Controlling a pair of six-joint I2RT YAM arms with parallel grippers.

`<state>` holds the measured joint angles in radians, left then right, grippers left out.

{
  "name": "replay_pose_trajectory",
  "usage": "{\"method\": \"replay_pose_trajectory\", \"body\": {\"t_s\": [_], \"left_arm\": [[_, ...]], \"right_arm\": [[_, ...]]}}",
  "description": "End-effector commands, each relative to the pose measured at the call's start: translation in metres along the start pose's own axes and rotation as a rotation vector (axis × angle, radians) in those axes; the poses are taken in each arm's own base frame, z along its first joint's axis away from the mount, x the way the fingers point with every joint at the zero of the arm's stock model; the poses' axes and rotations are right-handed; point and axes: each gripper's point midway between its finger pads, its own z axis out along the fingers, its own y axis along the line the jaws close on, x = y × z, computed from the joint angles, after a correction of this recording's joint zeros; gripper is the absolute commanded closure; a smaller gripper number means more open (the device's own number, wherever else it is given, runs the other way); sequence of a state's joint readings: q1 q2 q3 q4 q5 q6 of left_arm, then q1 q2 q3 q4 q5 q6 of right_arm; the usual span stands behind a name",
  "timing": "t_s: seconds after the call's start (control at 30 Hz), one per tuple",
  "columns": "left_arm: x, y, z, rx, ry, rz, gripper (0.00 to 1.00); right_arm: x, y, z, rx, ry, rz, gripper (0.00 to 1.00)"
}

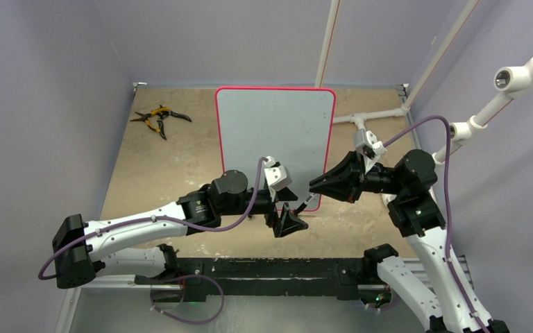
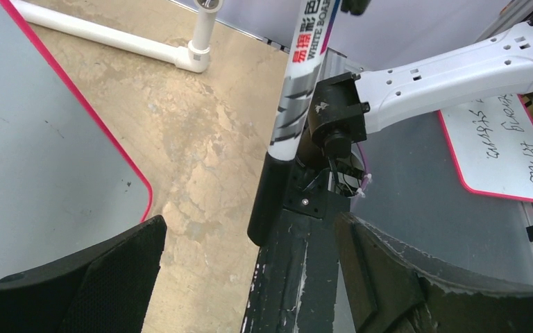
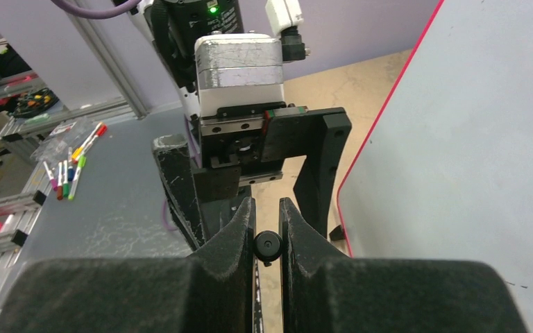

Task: Write a sentence on the whiteboard
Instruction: Open the whiteboard marker at the center of the board.

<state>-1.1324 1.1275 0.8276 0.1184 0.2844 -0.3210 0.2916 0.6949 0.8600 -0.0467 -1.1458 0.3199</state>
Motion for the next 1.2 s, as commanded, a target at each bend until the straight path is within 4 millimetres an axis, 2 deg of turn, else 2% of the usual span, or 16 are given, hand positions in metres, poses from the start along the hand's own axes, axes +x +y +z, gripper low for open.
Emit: {"method": "replay_pose_trajectory", "body": {"t_s": [0.0, 0.1, 0.23, 0.33, 0.5, 0.73, 0.87, 0.93, 1.03, 1.17], "left_arm": [[-0.035, -0.018, 0.001, 0.088, -0.113, 0.04, 0.13], [-0.032, -0.02, 0.004, 0.11, -0.111, 0.037, 0.19], [-0.025, -0.027, 0.007, 0.163, -0.094, 0.031, 0.35], [-0.018, -0.026, 0.01, 0.168, -0.076, 0.028, 0.39], [-0.015, -0.023, 0.013, 0.161, -0.069, 0.024, 0.65], [-0.024, -0.017, 0.011, 0.123, -0.156, 0.007, 1.0], [-0.037, -0.015, 0.007, 0.104, -0.23, -0.003, 1.0], [-0.043, -0.015, 0.006, 0.099, -0.251, -0.006, 1.0], [-0.046, -0.015, 0.007, 0.099, -0.26, -0.008, 1.0], [-0.043, -0.016, 0.009, 0.106, -0.245, -0.011, 1.0]], "right_arm": [[0.001, 0.003, 0.0, -0.029, 0.02, -0.005, 1.0], [0.002, 0.002, 0.001, -0.032, 0.022, 0.003, 1.0], [0.002, 0.002, 0.001, -0.033, 0.021, 0.007, 1.0], [0.002, 0.002, 0.001, -0.041, 0.021, 0.01, 1.0], [0.004, 0.001, 0.002, -0.049, 0.026, 0.023, 1.0], [0.013, -0.002, 0.003, -0.062, 0.041, 0.06, 0.98], [0.018, -0.002, 0.004, -0.076, 0.024, 0.091, 0.66], [0.021, -0.001, 0.004, -0.083, 0.013, 0.109, 0.57], [0.023, -0.002, 0.004, -0.083, 0.007, 0.113, 0.51], [0.018, 0.0, 0.004, -0.08, -0.009, 0.097, 0.51]]}}
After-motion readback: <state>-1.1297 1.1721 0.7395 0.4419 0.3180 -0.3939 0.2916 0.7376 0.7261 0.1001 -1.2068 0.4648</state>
